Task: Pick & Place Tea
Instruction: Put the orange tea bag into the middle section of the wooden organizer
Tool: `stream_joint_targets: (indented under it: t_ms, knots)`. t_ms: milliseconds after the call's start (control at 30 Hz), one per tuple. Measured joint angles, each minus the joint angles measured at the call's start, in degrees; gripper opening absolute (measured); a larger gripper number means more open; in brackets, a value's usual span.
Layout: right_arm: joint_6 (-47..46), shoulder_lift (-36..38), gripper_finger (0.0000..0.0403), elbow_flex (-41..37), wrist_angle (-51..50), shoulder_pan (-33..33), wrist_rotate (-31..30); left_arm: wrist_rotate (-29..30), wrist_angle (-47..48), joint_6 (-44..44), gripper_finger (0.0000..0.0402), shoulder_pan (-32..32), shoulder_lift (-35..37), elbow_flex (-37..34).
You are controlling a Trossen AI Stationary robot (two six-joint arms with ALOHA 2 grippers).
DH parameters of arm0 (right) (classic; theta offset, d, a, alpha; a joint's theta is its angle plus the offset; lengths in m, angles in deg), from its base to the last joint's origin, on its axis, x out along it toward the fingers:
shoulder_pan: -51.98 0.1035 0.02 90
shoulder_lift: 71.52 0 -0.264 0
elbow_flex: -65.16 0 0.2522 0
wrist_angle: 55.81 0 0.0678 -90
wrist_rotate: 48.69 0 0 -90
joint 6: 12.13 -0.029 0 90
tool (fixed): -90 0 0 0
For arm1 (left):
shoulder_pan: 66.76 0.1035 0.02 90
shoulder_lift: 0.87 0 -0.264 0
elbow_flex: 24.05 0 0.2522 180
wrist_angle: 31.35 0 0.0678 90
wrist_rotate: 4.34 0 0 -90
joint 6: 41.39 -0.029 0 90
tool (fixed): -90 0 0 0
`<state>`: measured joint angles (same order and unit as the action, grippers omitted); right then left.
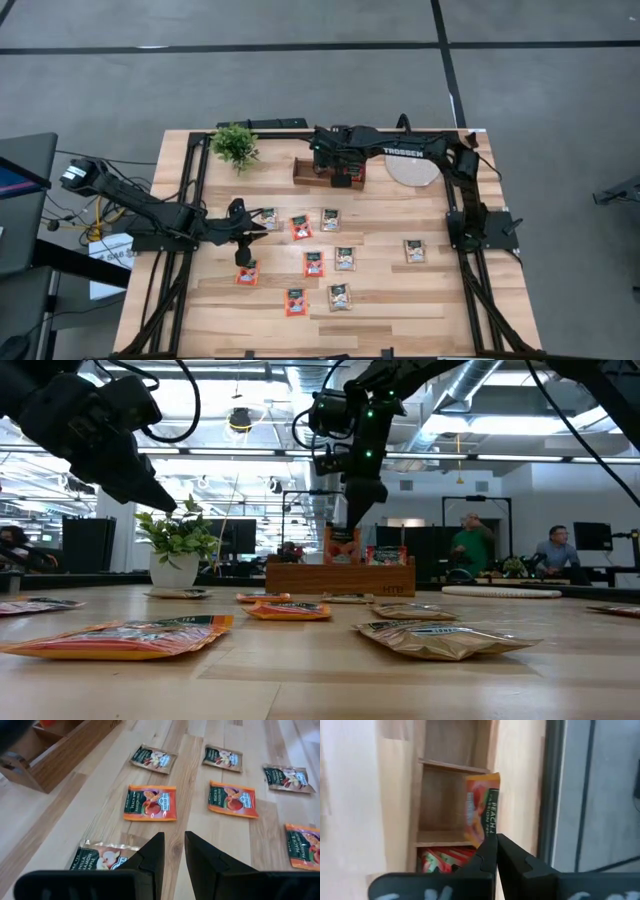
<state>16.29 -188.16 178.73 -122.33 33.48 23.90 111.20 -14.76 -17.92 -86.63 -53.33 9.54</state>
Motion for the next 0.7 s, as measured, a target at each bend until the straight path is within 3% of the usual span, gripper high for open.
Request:
stream_joint_targets:
  t_ms: [700]
  knots:
    - [0.09, 0.02, 0.0000, 0.00, 0.00, -0.39, 4.19, -0.04, 0.02, 0.17, 0.0067, -0.01, 0.02, 0.00]
